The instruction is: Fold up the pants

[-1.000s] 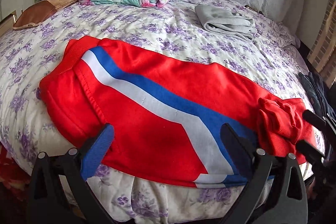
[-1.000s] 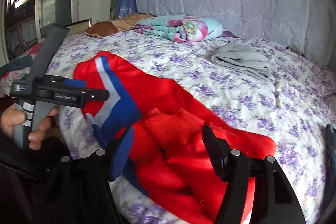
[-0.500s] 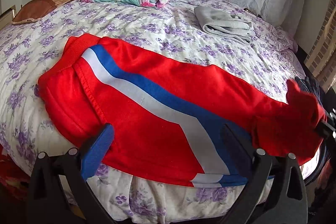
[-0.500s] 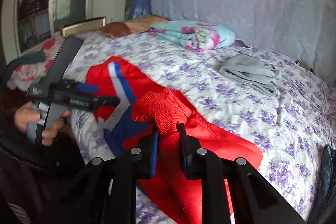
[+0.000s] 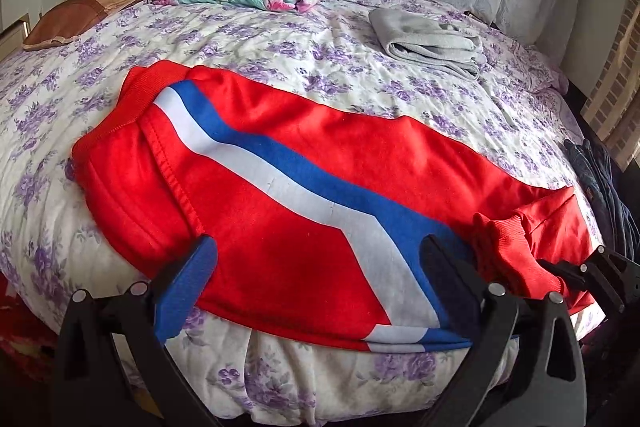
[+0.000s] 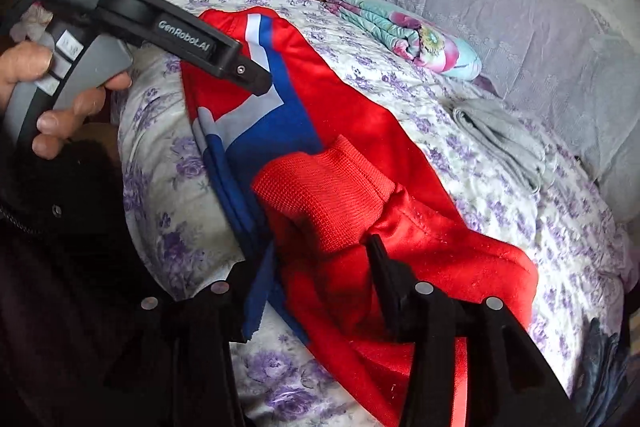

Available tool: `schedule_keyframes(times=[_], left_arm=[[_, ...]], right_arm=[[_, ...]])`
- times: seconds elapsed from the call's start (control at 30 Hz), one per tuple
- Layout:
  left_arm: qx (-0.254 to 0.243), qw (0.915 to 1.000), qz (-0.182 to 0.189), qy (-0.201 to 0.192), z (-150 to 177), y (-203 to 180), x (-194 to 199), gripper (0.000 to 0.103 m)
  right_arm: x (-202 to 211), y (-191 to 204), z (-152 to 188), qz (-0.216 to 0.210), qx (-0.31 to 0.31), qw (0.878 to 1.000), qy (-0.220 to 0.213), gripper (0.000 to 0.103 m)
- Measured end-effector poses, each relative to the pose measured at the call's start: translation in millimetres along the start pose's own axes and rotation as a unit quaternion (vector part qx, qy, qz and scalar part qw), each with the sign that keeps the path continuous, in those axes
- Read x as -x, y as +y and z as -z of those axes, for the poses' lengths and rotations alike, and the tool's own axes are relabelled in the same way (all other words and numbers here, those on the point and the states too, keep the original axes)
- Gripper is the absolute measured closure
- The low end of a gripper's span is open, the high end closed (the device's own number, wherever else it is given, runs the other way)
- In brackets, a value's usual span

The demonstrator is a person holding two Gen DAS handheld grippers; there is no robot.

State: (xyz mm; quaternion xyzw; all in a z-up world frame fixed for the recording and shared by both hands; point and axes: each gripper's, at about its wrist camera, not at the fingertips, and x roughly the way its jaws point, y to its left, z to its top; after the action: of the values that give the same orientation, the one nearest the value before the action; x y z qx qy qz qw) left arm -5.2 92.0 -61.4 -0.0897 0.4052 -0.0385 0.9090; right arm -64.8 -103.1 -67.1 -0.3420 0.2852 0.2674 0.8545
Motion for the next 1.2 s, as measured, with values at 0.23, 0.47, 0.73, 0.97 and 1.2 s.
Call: schedule_keyframes(times=[0.23, 0.47, 0.73, 0.97, 1.2], left_arm=[[0.012, 0.9999, 0.006, -0.003, 0, 6, 5, 0.005], [0.020, 0.9996, 0.019, -0.006, 2, 14, 11, 0.005], [0.011, 0.9999, 0.010, -0.007, 1, 10, 12, 0.005], [-0.069, 0.9957, 0.047, -0.040, -14, -41, 27, 0.005], [-0.132, 0.9903, 0.022, 0.036, -23, -112, -54, 0.004]], right_arm=[[-9, -22, -6, -0.004, -0.062, 0.998, 0.005, 0.071], [16, -78, -13, 0.025, -0.206, 0.976, -0.062, 0.073], [-33, -30, -19, -0.002, -0.130, 0.991, -0.010, 0.035], [58, -101, -2, -0.057, -0.273, 0.954, -0.107, 0.032], [-31, -169, 62, -0.089, -0.434, 0.896, 0.042, 0.085]])
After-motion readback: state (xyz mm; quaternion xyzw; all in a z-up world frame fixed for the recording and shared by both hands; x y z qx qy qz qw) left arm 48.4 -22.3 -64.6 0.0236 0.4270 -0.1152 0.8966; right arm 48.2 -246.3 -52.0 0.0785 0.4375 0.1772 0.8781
